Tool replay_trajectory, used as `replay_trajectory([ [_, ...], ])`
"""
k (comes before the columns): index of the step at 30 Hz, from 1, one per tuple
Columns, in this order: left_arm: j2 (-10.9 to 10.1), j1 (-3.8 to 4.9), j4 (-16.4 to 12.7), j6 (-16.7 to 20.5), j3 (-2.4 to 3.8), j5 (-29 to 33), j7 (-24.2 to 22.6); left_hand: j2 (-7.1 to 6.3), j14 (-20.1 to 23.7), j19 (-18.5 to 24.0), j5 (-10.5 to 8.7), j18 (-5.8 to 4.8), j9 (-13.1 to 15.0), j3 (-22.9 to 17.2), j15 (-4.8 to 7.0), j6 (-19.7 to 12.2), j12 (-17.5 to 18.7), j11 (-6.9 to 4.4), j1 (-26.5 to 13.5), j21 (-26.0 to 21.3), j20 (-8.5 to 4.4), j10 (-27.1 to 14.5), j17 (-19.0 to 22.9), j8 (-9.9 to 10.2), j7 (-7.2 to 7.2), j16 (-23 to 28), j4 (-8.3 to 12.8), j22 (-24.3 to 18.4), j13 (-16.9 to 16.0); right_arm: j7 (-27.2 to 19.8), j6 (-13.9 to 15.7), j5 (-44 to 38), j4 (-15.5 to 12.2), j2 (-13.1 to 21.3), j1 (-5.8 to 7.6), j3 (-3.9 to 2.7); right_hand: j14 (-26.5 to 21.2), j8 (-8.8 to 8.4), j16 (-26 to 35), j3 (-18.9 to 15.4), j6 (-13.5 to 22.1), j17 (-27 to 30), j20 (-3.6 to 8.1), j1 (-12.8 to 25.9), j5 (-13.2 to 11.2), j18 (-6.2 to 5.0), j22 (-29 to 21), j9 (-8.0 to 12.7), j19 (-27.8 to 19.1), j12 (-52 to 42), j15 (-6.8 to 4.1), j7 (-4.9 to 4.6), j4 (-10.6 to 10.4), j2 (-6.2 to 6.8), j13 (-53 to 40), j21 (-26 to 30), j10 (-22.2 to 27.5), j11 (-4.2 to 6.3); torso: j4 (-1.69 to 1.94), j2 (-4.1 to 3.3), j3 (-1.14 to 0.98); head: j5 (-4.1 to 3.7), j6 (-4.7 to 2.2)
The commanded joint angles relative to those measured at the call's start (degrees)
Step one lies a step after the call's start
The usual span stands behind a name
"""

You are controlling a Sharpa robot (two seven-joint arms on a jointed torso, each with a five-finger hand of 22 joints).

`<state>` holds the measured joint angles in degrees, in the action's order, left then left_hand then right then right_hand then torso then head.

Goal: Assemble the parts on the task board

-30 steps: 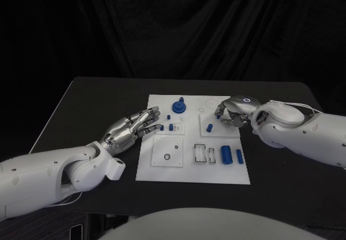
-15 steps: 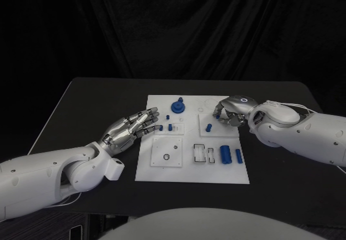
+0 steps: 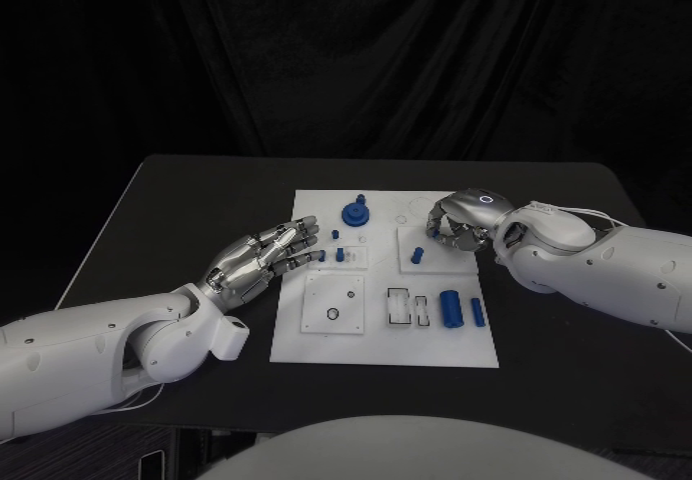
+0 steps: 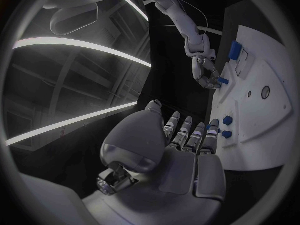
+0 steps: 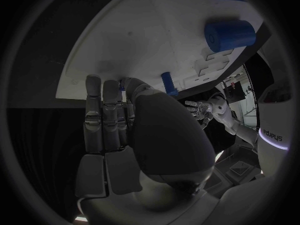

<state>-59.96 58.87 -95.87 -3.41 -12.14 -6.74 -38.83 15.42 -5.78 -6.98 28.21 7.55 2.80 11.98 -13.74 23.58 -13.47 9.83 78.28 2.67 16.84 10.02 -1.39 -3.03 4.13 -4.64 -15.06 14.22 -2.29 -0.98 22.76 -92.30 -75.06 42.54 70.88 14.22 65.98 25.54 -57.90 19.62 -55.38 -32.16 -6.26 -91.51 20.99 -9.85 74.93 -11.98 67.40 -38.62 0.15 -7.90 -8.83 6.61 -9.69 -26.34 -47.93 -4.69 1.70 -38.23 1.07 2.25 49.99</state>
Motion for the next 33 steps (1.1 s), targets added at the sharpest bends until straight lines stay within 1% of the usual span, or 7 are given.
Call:
replay_trajectory([
  [1,0.2,-0.10,0.0,-1.0,0.04,0.3,-7.6,0.05,0.0,-0.3,0.38,-0.82,0.1,-0.1,-0.38,0.7,-0.2,0.29,0.5,0.3,-0.04,0.0,-0.1,-0.3,0.44,-0.4,0.4,0.0,-0.1,-1.2,2.5,-0.5,0.2,-0.1,-0.16,-0.05,0.6,0.53,0.3,-0.1,-0.1,0.0,0.42,0.1,0.2,-0.53,1.5,-0.6,0.1,-0.4,-0.06,0.11,0.5,-0.62,-0.4,-0.3,-0.6,0.09,0.08,-0.02,0.00,-0.18,0.01],
  [6,0.3,-0.15,0.2,-1.0,0.04,0.3,-7.6,0.11,0.0,-0.4,0.70,-0.89,0.1,-0.2,-0.40,0.8,-0.3,0.33,0.7,0.3,-0.05,0.1,-0.1,-0.3,0.55,-0.5,0.5,0.1,-0.1,-1.4,3.5,-0.5,0.5,-0.1,-0.21,-0.05,0.7,0.76,0.4,0.0,0.4,-0.1,0.54,-0.1,0.2,-0.48,1.6,-1.1,0.1,-0.6,-0.16,0.04,1.0,-0.65,-0.6,-0.7,-0.7,0.16,0.08,0.00,-0.04,-0.21,0.01],
  [12,0.4,-0.20,0.5,-1.0,0.04,0.3,-7.5,0.14,-0.1,-0.4,0.75,-0.90,0.1,-0.2,-0.41,0.8,-0.3,0.36,0.7,0.3,-0.06,0.1,-0.1,-0.3,0.56,-0.5,0.5,0.1,-0.1,-1.7,5.0,0.1,0.2,0.3,-0.22,-0.07,0.9,0.93,0.7,0.2,1.3,-0.1,0.65,-0.2,-0.2,-0.39,1.7,-1.8,0.1,-0.9,-0.21,-0.20,1.6,-0.64,-1.0,-1.3,-1.5,0.17,0.04,0.02,0.02,-0.04,0.01],
  [21,0.1,-0.24,0.5,-0.7,0.04,0.3,-7.5,0.27,-0.2,-0.7,0.83,-0.96,0.2,-0.3,-0.49,1.3,-0.4,0.36,0.6,0.4,-0.06,0.2,-0.1,-0.4,0.89,-0.7,0.4,0.3,-0.1,-1.5,6.3,1.4,-1.7,1.7,0.02,-0.20,1.1,0.41,0.7,0.4,3.2,-0.5,0.51,0.1,-1.1,-0.26,1.8,-2.4,0.0,-0.1,0.08,-0.63,1.8,-0.25,-0.9,-1.8,-1.3,-0.23,0.07,0.02,0.00,0.07,0.01],
  [27,-0.2,-0.24,0.4,-0.6,0.04,0.3,-7.4,0.28,-0.3,-0.8,0.81,-1.01,0.2,-0.3,-0.55,1.7,-0.5,0.29,0.6,0.4,-0.06,0.2,-0.2,-0.5,1.20,-0.8,0.3,0.4,-0.1,-0.7,6.3,1.5,-4.0,3.0,1.30,-0.26,1.1,0.30,0.7,0.5,3.6,-0.5,0.45,0.2,-1.4,-0.24,1.8,-2.6,-0.1,0.2,0.15,-0.69,1.8,-0.12,-0.8,-1.9,-1.1,-0.33,0.04,0.04,-0.01,0.13,0.01],
  [30,-0.3,-0.24,0.3,-0.4,0.04,0.3,-7.4,0.27,-0.4,-0.9,0.81,-1.03,0.2,-0.3,-0.56,1.9,-0.6,0.23,0.6,0.4,-0.05,0.3,-0.2,-0.6,1.39,-0.8,0.2,0.4,-0.2,-0.1,5.9,1.5,-5.7,3.9,2.25,-0.27,1.0,0.19,0.8,0.6,3.9,-0.5,0.39,0.3,-1.7,-0.25,1.7,-2.6,-0.2,0.4,0.21,-0.74,1.8,-0.08,-0.8,-1.9,-1.1,-0.39,-0.01,0.05,0.02,0.25,0.01],
  [33,-0.4,-0.24,0.2,-0.3,0.04,0.3,-7.5,0.26,-0.4,-0.9,0.74,-1.07,0.3,-0.2,-0.57,2.0,-0.7,0.19,0.5,0.4,-0.06,0.4,-0.2,-0.6,1.58,-0.9,0.1,0.4,-0.2,0.8,5.0,1.6,-8.6,5.1,3.26,-0.26,1.0,0.14,0.8,0.6,4.0,-0.5,0.33,0.5,-2.0,-0.26,1.7,-2.7,-0.3,0.6,0.27,-0.78,1.6,-0.03,-0.7,-1.8,-1.1,-0.44,-0.02,0.05,0.06,0.47,0.01],
])
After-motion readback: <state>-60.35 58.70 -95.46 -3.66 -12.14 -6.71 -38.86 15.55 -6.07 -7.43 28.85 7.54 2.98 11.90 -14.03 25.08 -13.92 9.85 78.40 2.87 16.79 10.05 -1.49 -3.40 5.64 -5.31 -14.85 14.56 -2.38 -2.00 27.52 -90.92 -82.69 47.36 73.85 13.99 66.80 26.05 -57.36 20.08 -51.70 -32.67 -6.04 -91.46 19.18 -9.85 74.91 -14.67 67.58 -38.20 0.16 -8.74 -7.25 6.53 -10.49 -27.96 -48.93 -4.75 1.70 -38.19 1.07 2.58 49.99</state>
